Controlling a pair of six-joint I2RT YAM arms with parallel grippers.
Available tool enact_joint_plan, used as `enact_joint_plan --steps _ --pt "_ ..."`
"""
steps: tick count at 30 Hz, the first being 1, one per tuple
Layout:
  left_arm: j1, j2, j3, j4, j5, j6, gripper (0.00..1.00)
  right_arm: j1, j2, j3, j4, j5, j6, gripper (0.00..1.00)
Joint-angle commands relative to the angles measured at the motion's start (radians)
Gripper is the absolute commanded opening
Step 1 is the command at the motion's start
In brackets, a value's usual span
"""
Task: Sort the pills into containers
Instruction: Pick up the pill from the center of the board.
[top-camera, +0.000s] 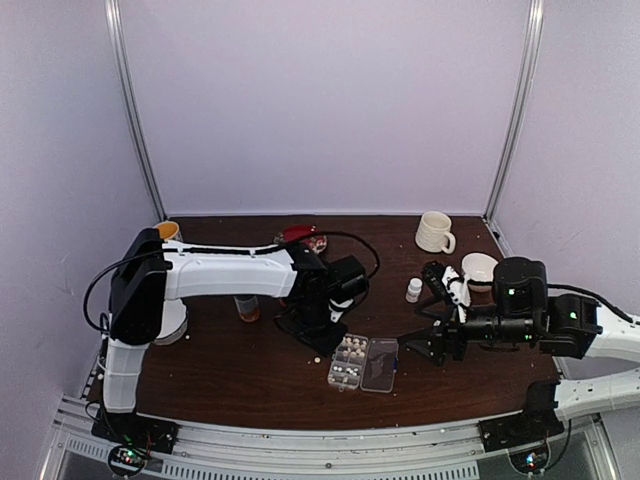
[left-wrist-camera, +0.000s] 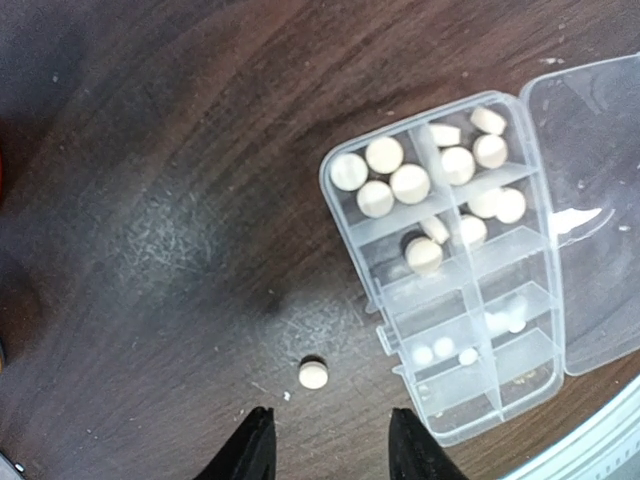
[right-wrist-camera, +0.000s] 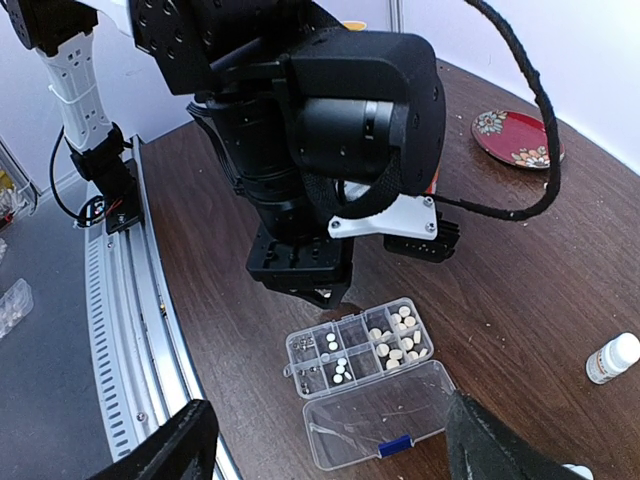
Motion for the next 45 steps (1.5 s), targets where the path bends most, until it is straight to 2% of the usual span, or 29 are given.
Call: enact_joint_plan --steps 1,9,19,26,45 --pt "0.005 0.04 -0.018 0.022 0.017 -0.019 0.4 -0.006 -0.02 -0.011 0.018 -0.005 0.012 0.81" --pt "0.004 0.049 -0.036 0.023 0.007 -0.026 0.34 -0.006 -0.03 -0.018 0.018 -0.008 0.013 0.81" --pt "0.003 0.064 -0.052 0.023 0.014 -0.029 0.32 -0.006 -0.021 -0.014 0.02 -0.012 0.012 0.81" --pt "0.004 0.087 -0.038 0.022 0.02 -0.022 0.23 -0.006 -0.022 -0.018 0.022 -0.014 0.01 0.81" --pt "0.003 0.105 -0.03 0.021 0.051 -0.019 0.12 -0.006 -0.022 -0.019 0.025 -0.029 0.004 0.81"
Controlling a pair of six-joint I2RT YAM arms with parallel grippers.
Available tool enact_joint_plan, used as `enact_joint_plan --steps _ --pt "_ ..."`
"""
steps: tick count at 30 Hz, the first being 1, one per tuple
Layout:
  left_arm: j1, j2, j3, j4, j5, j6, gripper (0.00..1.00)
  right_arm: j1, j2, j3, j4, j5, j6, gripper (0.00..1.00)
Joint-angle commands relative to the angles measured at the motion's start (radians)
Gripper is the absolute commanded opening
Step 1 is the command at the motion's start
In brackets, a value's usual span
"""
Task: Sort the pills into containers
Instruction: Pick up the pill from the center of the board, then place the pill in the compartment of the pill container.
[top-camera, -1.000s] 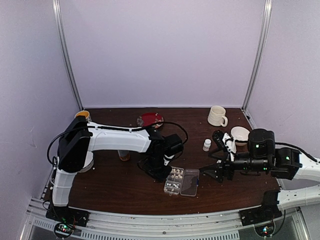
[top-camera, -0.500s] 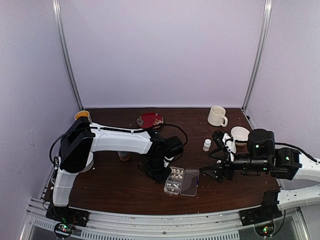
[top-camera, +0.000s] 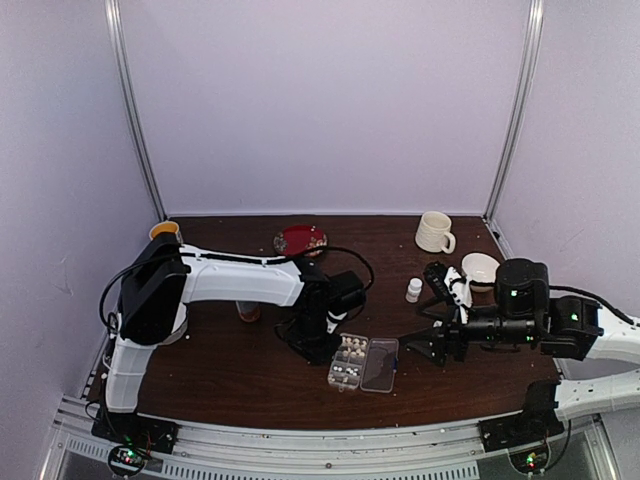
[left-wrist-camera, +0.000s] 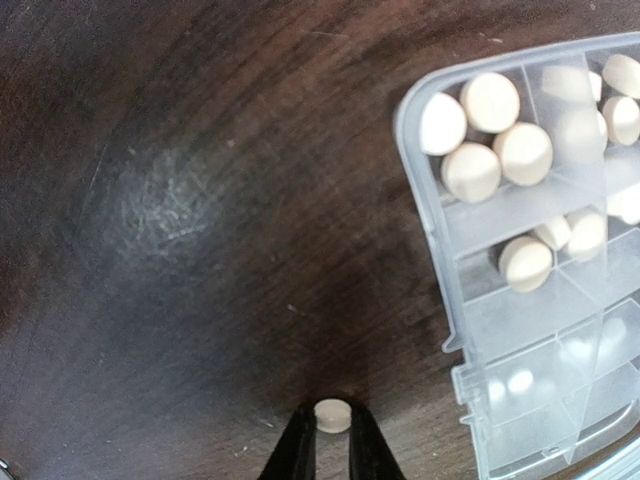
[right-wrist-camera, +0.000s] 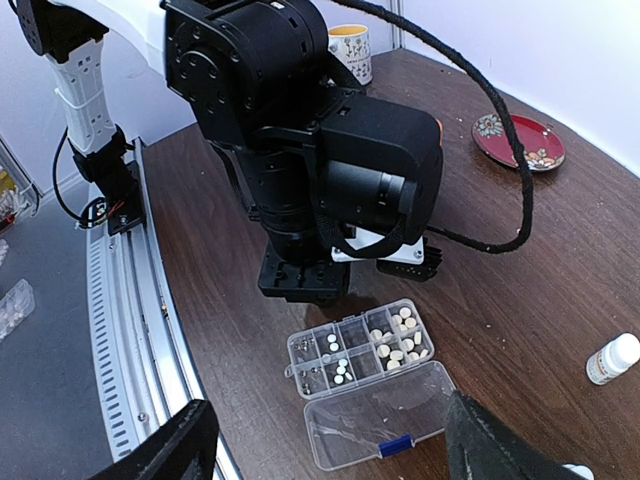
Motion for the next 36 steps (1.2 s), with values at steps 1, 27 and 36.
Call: enact_joint_plan --steps 1,27,36 --pt "-0.002 0.039 0.014 0.013 0.031 0.001 0.11 -0.006 -0.005 -0.006 0.019 -0.017 0.004 0.8" --pt "-0.013 -0.056 0.17 -0.034 0.049 0.01 0.07 -0.006 -0.089 -0.017 0.009 0.069 -0.004 0.8" --pt "-0.012 0.015 0.262 -0.015 0.087 0.038 0.07 -0.006 -0.139 -0.025 0.003 0.105 0.004 0.81"
